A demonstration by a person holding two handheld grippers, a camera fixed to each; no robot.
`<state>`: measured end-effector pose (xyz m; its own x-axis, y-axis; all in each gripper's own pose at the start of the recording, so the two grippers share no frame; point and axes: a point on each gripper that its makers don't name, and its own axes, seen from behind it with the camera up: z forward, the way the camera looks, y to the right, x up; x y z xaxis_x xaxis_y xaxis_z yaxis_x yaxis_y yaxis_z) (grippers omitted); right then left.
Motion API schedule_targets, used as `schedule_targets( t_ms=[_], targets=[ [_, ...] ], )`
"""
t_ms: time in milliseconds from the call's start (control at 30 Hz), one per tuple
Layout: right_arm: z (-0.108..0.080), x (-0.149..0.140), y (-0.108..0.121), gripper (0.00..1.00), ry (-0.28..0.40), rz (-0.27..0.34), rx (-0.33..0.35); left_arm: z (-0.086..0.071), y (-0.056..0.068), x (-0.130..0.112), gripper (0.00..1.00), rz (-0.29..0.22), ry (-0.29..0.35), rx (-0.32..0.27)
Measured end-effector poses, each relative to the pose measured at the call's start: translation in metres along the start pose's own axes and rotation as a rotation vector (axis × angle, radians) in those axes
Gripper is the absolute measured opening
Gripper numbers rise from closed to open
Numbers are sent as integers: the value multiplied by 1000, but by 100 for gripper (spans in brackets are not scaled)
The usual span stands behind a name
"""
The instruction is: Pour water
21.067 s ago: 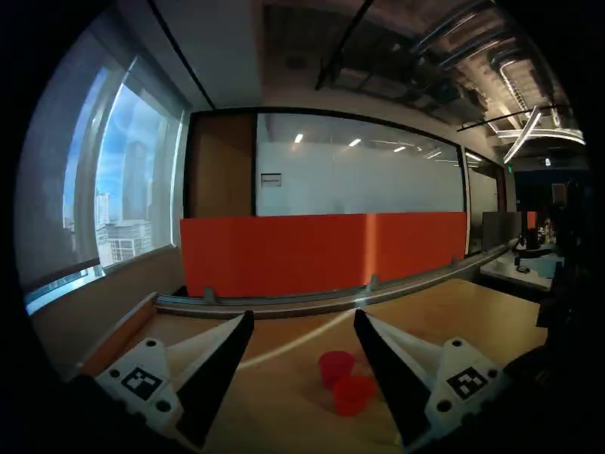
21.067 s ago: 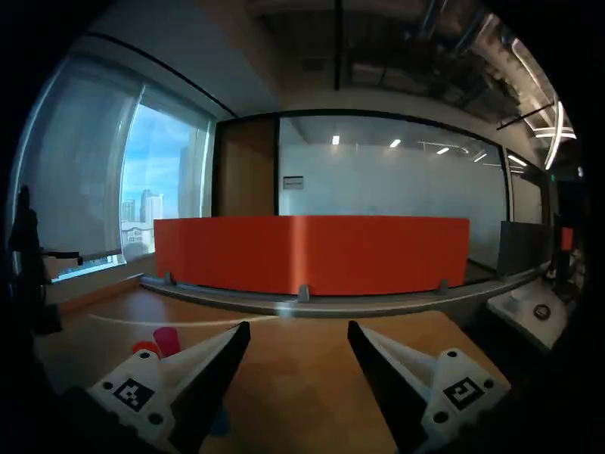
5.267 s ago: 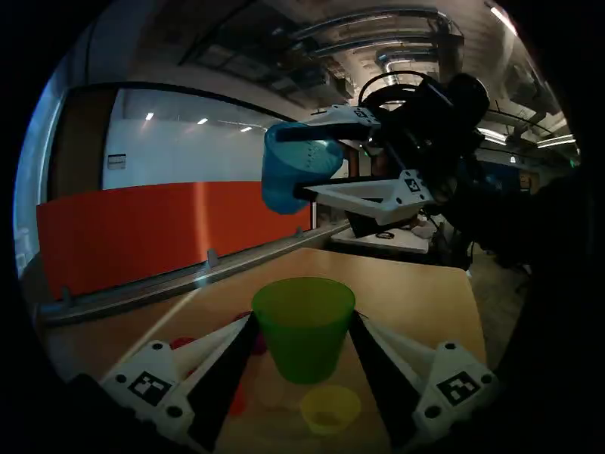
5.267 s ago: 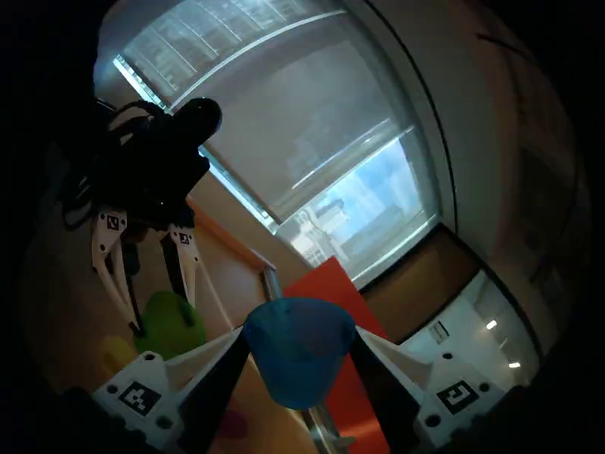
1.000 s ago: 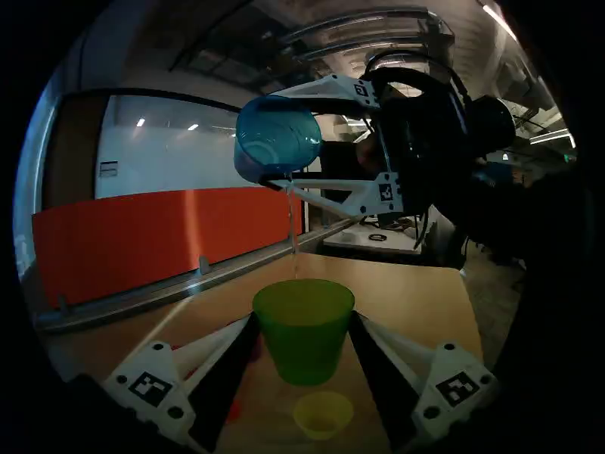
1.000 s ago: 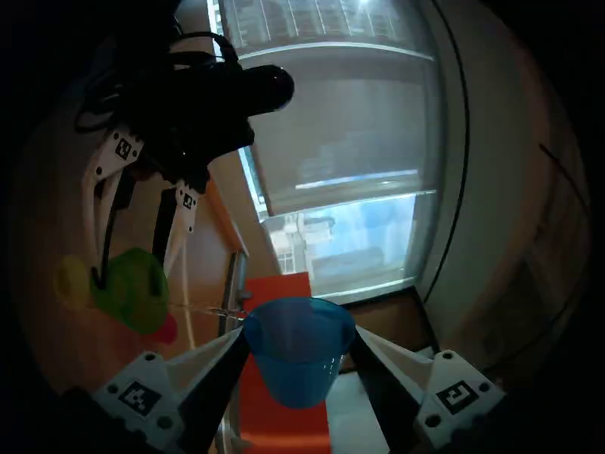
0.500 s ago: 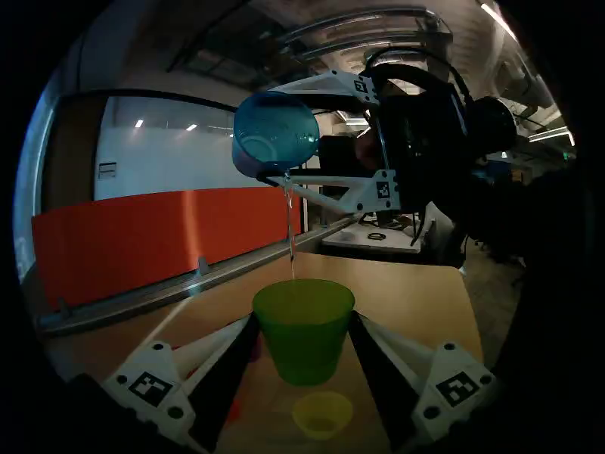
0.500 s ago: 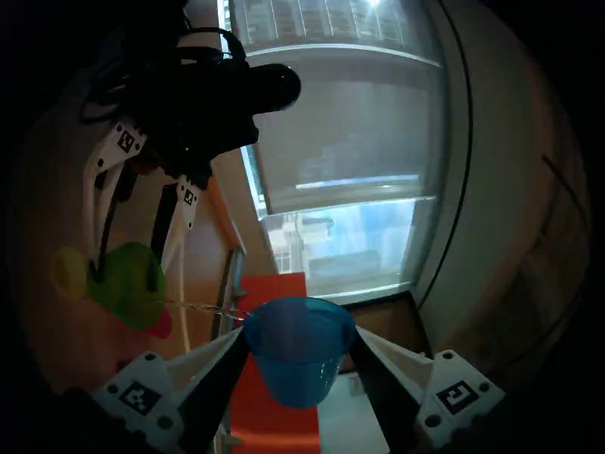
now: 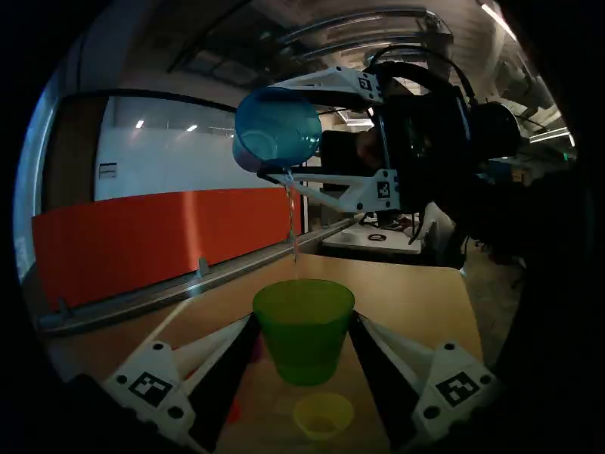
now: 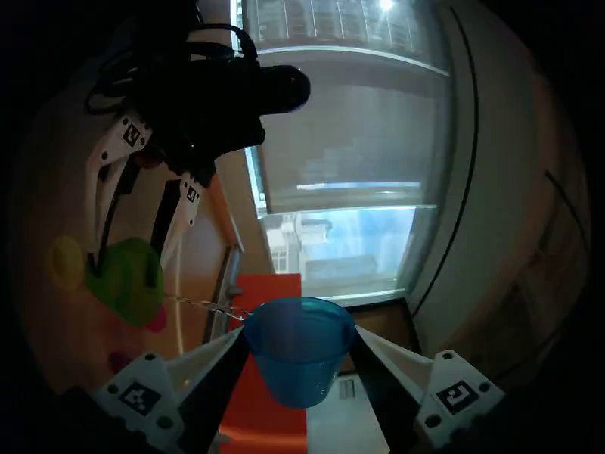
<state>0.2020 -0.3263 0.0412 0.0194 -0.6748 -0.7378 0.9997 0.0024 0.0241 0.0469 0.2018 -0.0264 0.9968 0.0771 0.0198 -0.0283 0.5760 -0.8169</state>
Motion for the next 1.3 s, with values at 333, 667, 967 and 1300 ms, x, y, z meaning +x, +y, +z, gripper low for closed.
schedule_targets(
  t_ms=[333,667,967,1300],
  targets=[
    [-1,0,2,91,-1,-34,-3,2,0,-4,85,-1,-4,1],
    [-3,5,4,90,2,-71,-7,3,-2,-2,85,-1,-2,1],
    [-3,10,5,91,8,-92,-12,4,-2,0,84,1,-1,1],
    [-5,13,6,91,10,-72,-14,3,-1,2,84,2,2,2]
  ],
)
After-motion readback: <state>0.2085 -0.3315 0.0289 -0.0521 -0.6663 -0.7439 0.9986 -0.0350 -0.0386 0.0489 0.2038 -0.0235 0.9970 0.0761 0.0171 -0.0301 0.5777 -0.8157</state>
